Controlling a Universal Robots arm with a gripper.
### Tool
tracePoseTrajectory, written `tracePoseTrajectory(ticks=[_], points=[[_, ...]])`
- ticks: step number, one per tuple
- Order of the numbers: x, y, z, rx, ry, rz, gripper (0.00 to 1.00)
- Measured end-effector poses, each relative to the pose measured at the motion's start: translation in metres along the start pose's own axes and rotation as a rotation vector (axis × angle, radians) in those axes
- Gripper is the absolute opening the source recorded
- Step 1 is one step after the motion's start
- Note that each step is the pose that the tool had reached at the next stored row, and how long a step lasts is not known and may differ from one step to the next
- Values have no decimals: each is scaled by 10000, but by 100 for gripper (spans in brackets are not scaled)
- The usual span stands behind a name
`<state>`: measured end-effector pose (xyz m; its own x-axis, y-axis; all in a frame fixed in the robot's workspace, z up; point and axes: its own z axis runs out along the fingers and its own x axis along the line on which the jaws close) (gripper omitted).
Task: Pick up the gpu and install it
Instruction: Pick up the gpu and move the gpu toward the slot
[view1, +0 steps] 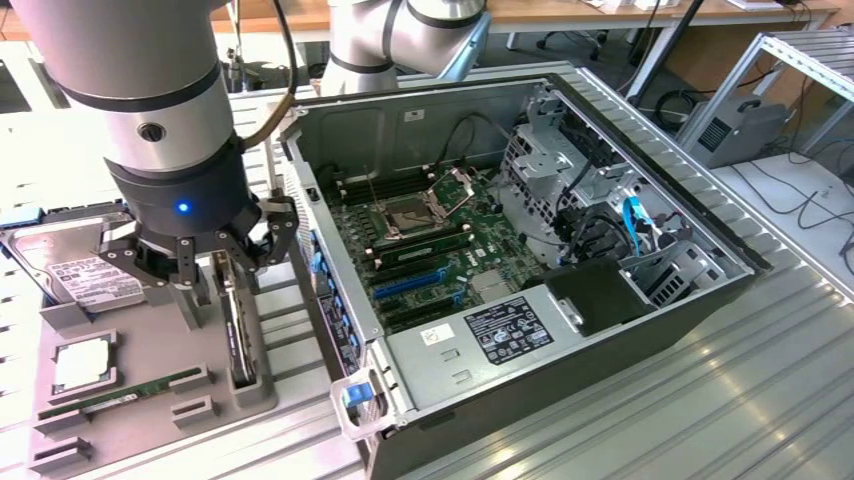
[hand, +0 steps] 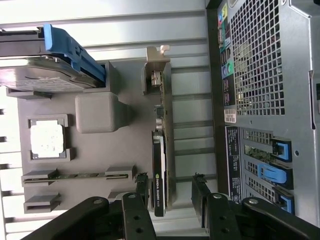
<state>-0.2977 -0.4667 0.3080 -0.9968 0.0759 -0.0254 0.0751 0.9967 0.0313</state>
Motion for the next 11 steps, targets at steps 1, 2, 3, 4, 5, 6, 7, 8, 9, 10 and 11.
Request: tracePoseTrajectory(ticks=[1,2,3,4,5,6,7,8,9,10,11], points=[[0,0,2,0,0,0,48],[0,0,6,-1,0,0,48],[0,0,7,0,0,0,48],[0,0,10,0,0,0,48],[0,0,12,0,0,0,48],[0,0,13,1,1,0,48],[0,0,16,0,0,0,48],[0,-1,18,0,0,0,48],[0,-1,20,0,0,0,48],[0,-1,23,0,0,0,48],[1,-1,25,0,0,0,48]])
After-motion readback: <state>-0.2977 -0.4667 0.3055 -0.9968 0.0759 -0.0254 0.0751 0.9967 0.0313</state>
